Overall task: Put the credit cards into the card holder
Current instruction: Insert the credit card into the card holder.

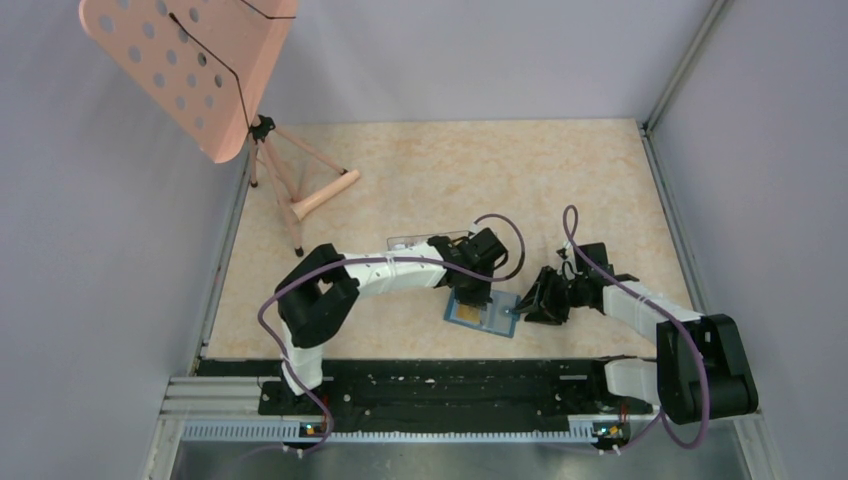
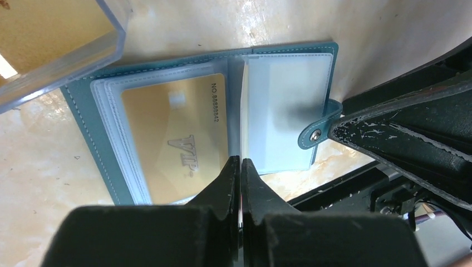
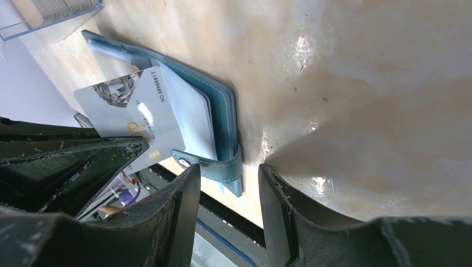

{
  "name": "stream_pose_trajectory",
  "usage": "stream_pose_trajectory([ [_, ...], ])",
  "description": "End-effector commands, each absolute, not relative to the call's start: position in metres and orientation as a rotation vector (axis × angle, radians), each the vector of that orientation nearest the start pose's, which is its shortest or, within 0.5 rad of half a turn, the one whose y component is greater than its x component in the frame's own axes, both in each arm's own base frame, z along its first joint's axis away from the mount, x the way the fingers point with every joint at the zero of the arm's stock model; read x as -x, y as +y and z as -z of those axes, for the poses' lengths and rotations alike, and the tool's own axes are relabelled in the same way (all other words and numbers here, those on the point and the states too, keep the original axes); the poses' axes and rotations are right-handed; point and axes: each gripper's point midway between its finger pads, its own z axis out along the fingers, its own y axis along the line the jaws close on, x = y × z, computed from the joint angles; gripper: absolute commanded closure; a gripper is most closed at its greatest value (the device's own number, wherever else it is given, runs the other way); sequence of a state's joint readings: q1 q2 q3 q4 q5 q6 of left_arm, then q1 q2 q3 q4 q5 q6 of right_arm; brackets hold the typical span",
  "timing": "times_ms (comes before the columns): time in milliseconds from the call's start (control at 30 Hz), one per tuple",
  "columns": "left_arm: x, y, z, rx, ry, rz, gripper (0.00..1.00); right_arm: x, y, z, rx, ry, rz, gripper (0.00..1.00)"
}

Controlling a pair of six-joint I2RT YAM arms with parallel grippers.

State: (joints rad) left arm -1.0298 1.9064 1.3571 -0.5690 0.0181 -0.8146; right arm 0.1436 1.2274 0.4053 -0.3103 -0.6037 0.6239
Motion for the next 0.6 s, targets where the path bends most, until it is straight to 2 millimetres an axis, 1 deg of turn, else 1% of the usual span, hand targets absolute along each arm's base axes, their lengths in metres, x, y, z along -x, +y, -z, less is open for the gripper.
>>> stream_pose_trajectory([
  [0,-0.188,-0.390,-0.060,-0.271,2.815,0.669,1.00,-0.173,0.144,-0.012,-0.474,2.778,-0.988,0.57],
  [100,-0.186,-0.387,-0.056,-0.233,2.828,0.717,1.00,-0.173,0.144,-0.013,-0.474,2.773,-0.998,0.57],
  [167,-0.186,-0.386,-0.058,-0.195,2.822,0.759,1.00,-0.172,0.145,-0.013,-0.472,2.772,-1.006,0.58],
  [300,-0.185,-0.385,-0.054,-0.142,2.829,0.840,1.00,-0.172,0.146,-0.013,-0.468,2.768,-1.020,0.61],
  [567,-0.181,-0.391,-0.041,-0.168,2.872,0.861,1.00,-0.172,0.148,-0.013,-0.464,2.765,-1.035,0.63],
])
